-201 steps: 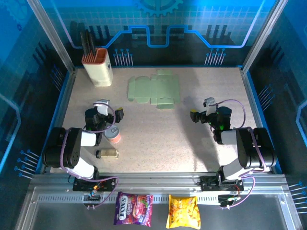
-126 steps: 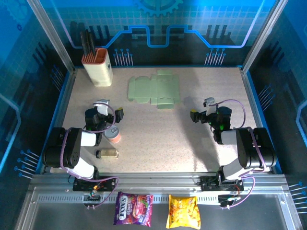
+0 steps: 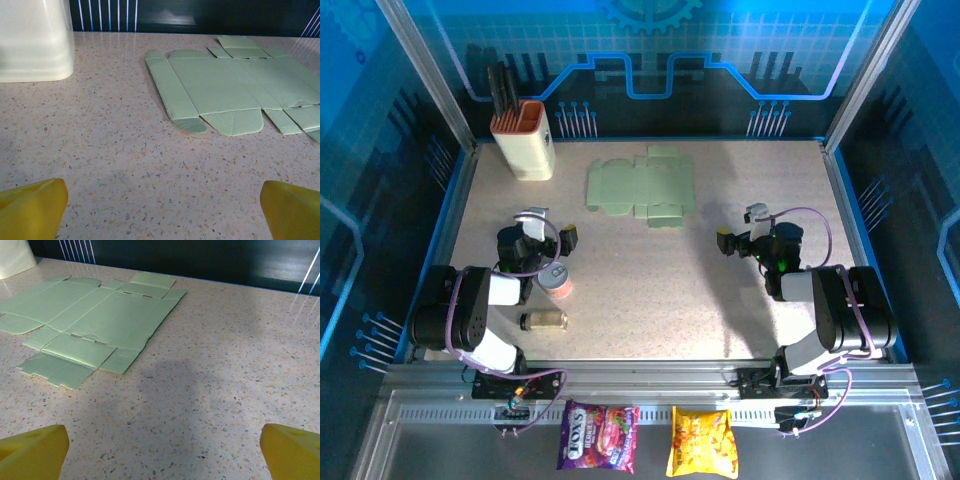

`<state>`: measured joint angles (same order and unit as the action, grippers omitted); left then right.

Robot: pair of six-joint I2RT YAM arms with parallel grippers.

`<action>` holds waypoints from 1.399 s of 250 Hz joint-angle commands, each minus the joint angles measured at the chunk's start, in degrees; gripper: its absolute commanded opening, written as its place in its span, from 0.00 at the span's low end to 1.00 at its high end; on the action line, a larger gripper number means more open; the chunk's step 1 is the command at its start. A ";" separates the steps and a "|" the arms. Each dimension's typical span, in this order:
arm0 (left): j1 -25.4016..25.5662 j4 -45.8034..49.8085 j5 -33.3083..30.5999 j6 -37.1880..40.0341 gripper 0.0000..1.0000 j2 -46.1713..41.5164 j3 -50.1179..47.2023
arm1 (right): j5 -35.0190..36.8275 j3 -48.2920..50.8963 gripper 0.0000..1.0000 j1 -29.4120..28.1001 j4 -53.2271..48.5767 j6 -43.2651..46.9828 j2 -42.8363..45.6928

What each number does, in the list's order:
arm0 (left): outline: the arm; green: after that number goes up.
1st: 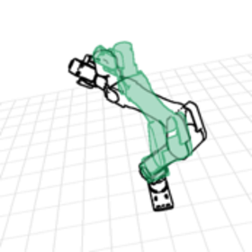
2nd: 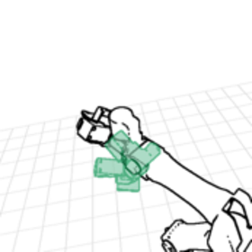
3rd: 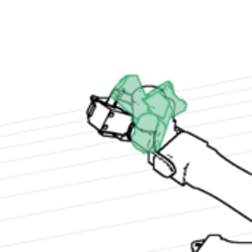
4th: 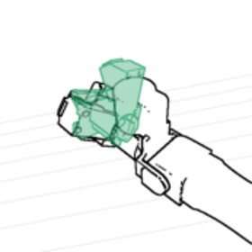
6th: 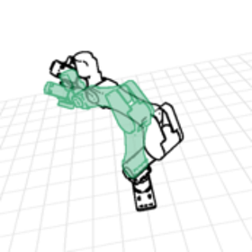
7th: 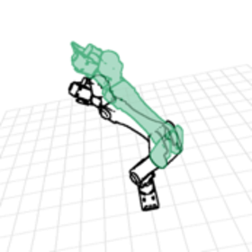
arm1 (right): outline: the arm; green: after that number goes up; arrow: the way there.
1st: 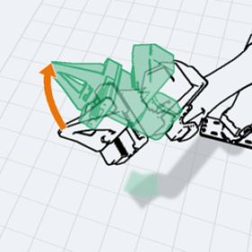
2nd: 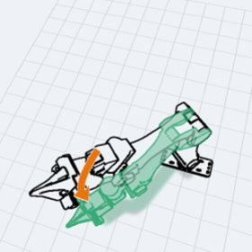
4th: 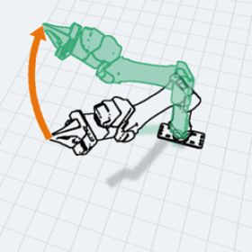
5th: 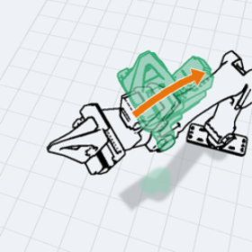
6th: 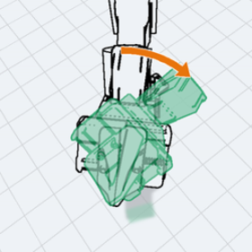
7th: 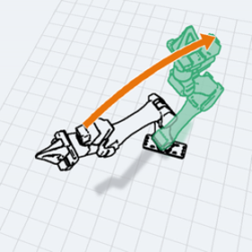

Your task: Fold the paper box

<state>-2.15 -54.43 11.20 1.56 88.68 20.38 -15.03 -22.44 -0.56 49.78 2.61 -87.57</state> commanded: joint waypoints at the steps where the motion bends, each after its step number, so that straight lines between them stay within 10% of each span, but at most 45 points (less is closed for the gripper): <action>1: -0.49 -0.35 -0.68 -0.09 1.00 0.28 0.49 | 0.70 0.13 0.99 0.82 2.08 -0.02 -0.30; 97: -1.07 -0.24 -0.60 -0.75 1.00 -0.53 0.42 | 1.26 0.16 0.99 0.82 2.02 -0.22 -0.15; 253: 1.61 29.03 -11.90 -7.76 1.00 -14.88 10.11 | 8.43 -12.28 0.99 -1.68 -27.92 -1.94 11.77; 350: 1.88 55.37 1.40 -25.63 0.99 -16.00 24.17 | 9.05 -29.91 0.94 -11.13 -48.98 -20.80 6.61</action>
<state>-0.89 -11.46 5.04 -16.82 73.17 39.55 -5.56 -47.77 -8.12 9.76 -9.21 -77.38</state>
